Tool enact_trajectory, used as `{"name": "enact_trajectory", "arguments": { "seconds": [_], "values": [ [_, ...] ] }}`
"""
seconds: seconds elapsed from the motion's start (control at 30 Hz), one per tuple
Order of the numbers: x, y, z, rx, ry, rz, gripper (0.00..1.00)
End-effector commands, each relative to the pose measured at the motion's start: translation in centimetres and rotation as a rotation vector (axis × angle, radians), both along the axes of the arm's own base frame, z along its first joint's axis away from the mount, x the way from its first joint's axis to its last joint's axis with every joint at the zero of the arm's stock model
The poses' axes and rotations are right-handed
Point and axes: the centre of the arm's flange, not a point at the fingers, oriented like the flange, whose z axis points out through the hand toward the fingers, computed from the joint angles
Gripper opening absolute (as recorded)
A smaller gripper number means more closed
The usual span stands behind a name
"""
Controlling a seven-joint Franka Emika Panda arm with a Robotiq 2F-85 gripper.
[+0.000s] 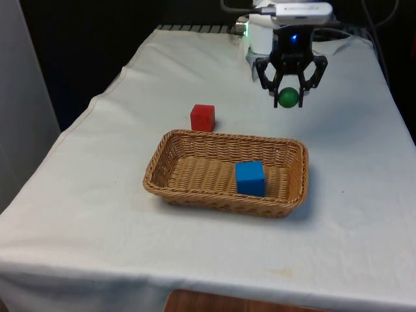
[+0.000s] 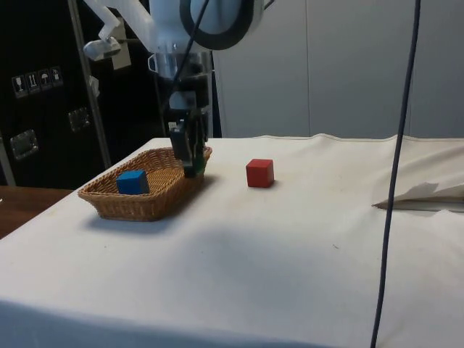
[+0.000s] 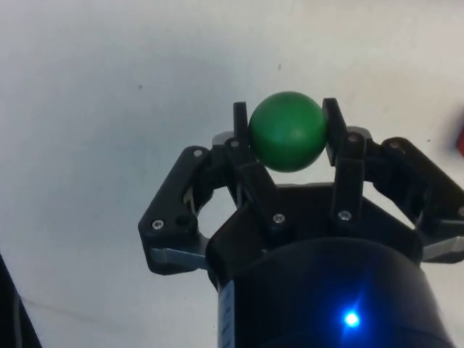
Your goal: Place all non-red objects into the basket.
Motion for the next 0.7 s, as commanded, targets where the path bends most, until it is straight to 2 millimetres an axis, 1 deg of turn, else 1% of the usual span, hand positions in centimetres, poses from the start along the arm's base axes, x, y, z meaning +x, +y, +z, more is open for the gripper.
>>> {"name": "enact_trajectory", "arguments": {
  "seconds": [0.0, 0.2, 0.23, 0.33, 0.5, 0.53, 0.6, 0.67],
  "values": [
    [0.4, -0.3, 0.0, 0.011, 0.007, 0.001, 0.0],
    [1.9, -1.6, 0.1, 0.011, 0.001, -0.001, 0.0],
    [1.6, -1.4, 0.0, -0.001, -0.004, -0.003, 0.0],
    [2.8, -2.6, 0.5, 0.007, -0.001, -0.003, 0.0],
    [3.7, -3.8, 1.2, 0.001, -0.002, -0.005, 0.0],
    [3.6, -3.5, 1.1, -0.009, -0.008, -0.006, 0.0],
    [4.2, -4.4, 1.6, -0.004, -0.002, -0.006, 0.0],
    [4.5, -4.9, 1.9, -0.006, -0.002, -0.008, 0.0]
  ]
}}
